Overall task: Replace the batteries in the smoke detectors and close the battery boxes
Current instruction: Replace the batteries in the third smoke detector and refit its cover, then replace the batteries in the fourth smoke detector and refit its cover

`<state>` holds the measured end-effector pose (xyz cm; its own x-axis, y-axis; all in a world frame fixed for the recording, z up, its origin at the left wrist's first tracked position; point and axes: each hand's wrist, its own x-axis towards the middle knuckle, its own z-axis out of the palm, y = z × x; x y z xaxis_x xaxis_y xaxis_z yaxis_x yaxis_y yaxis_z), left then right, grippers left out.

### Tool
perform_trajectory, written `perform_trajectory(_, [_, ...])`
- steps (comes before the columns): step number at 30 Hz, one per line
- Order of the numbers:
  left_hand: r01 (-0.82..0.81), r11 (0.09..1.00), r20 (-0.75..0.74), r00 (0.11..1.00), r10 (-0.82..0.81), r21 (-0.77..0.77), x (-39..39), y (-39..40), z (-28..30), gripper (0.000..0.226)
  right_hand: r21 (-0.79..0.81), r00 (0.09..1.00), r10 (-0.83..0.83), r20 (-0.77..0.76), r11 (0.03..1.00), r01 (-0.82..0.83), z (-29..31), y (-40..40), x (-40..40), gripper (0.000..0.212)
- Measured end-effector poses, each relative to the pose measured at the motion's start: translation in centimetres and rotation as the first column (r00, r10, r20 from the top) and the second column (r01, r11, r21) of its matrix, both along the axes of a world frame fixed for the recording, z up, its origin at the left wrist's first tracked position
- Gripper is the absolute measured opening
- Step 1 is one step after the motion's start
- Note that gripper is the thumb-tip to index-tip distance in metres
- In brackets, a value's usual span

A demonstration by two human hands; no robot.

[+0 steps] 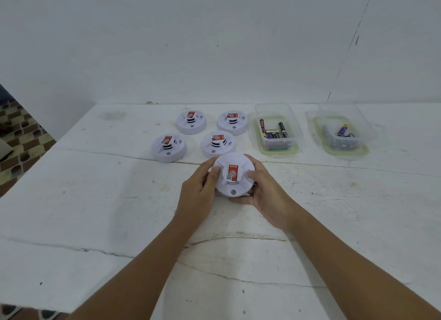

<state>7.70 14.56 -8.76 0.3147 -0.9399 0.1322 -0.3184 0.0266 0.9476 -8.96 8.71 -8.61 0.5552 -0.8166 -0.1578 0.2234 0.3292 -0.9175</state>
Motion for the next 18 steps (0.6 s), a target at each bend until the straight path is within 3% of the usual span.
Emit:
perform_trajectory(2, [-0.001,1.000,-0.038,0.999,0.001,-0.002,0.1,0.0,0.1,0.030,-0.036,0.998,-0.051,-0.025,0.998,0.050,-0.1,0.6,0.1,0.060])
perform_trajectory(5, [-0.028,0.999,-0.109,0.994,0.026,-0.016,0.6,0.3,0.7,0.029,-0.360,0.978,-0.114,-0.175,0.932,0.044,-0.5,1.9,0.3,0.084])
perform_trajectory(7, [-0.052,0.998,-0.143,0.989,0.047,-0.033,1.4,0.9,1.4,0.028,-0.479,0.963,-0.149,-0.225,0.878,0.024,-0.7,2.5,1.1,0.094])
perform_trajectory(15, [-0.171,0.985,-0.242,0.956,0.165,-0.002,9.7,1.6,5.3,0.024,-0.767,0.900,-0.276,-0.338,0.635,-0.093,2.6,0.7,9.7,0.096])
perform_trajectory(18, [-0.210,0.977,-0.238,0.949,0.209,0.019,13.9,0.6,6.1,0.023,-0.773,0.854,-0.293,-0.430,0.609,-0.179,4.3,-1.1,13.7,0.099])
